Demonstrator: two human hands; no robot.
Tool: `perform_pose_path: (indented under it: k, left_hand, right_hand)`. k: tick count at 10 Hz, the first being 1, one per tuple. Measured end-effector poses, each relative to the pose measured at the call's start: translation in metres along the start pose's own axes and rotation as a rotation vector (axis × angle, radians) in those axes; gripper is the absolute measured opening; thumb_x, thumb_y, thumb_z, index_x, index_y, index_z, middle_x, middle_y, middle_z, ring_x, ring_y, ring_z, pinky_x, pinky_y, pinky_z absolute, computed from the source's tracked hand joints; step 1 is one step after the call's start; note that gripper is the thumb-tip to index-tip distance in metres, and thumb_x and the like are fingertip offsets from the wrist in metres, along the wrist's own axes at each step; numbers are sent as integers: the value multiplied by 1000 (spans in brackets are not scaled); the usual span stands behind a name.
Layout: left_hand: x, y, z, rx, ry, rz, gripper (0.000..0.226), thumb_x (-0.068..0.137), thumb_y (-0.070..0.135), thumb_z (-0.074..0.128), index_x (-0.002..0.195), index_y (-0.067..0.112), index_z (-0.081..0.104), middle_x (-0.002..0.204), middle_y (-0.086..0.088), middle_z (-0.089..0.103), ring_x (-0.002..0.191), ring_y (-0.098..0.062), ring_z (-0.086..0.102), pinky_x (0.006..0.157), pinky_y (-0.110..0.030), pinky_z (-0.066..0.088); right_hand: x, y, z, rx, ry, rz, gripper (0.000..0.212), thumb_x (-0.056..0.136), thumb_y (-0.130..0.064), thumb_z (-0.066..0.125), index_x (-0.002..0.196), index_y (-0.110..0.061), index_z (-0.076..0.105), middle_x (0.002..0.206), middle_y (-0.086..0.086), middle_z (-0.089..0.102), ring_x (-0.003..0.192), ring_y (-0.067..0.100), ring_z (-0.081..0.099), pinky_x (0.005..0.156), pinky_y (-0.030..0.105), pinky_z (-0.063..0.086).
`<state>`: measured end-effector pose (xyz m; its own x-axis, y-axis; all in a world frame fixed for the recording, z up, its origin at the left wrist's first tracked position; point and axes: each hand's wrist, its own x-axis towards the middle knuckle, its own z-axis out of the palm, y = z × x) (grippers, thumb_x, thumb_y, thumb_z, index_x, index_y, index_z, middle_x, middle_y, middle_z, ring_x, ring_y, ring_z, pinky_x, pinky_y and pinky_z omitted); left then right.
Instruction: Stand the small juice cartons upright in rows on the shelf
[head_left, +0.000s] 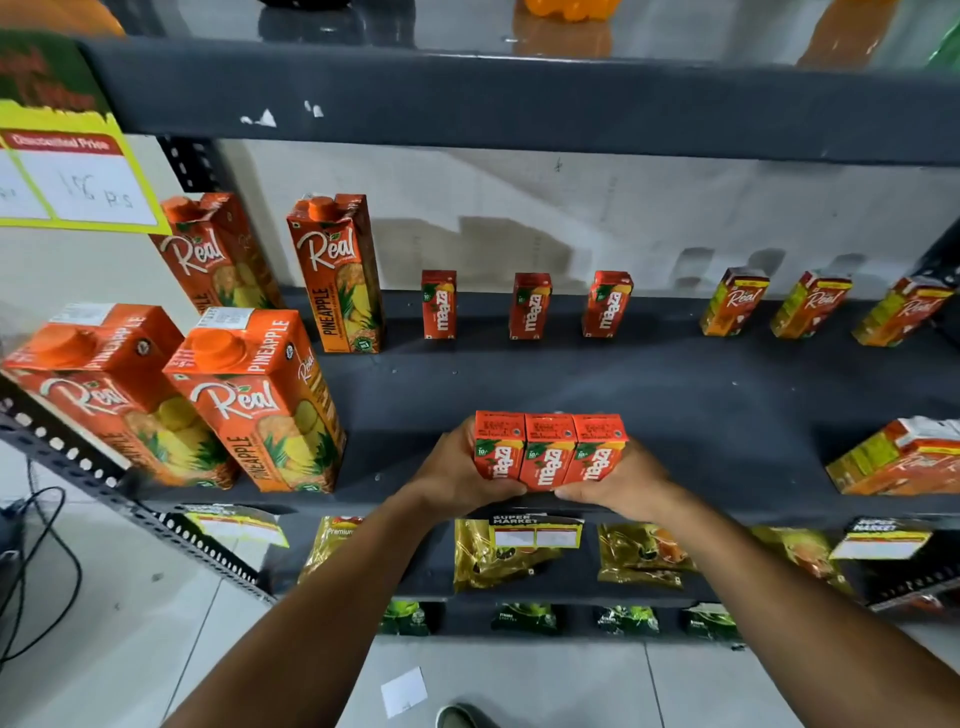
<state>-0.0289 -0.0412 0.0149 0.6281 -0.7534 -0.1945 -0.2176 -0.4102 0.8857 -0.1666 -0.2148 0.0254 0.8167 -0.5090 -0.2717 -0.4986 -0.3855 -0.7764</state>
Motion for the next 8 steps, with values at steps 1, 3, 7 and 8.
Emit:
perform_pose_path:
  k: [1, 3, 7, 8]
  left_hand:
    - [1, 3, -2, -8, -21, -5, 61, 61, 10, 89, 99, 37, 50, 93, 14, 66, 81, 8, 63, 65, -10, 49]
    - [7, 1, -4, -22, -33, -6, 60, 61, 11, 89, 96, 41, 51, 95, 16, 66, 87, 3, 64, 81, -20, 51]
    - [-30, -5, -8, 42, 142, 94, 144, 41, 49, 93, 149, 39, -2, 156, 2, 30, 139, -15, 33, 112, -43, 32]
    - [-84, 9, -9, 445, 408, 344, 111, 74, 59, 68, 152, 18, 0, 162, -4, 11, 147, -18, 9, 119, -41, 17]
  right_hand:
    - [2, 0, 0, 6, 5, 20, 44, 58, -10, 91, 78, -35, 61, 78, -21, 64, 68, -13, 58, 58, 9, 44]
    - [4, 6, 4, 5, 18, -4, 42, 59, -11, 91, 76, -34, 60, 76, -23, 62, 63, -16, 55, 56, 6, 41]
    - [-70, 12, -11, 72, 226, -257, 134, 56, -23, 92, 150, -35, -2, 154, -10, 30, 136, 5, 33, 112, 34, 32]
    - [-186, 34, -9, 305, 648, -520, 72, 73, -20, 81, 133, -35, 46, 127, -14, 61, 116, 6, 59, 100, 26, 47]
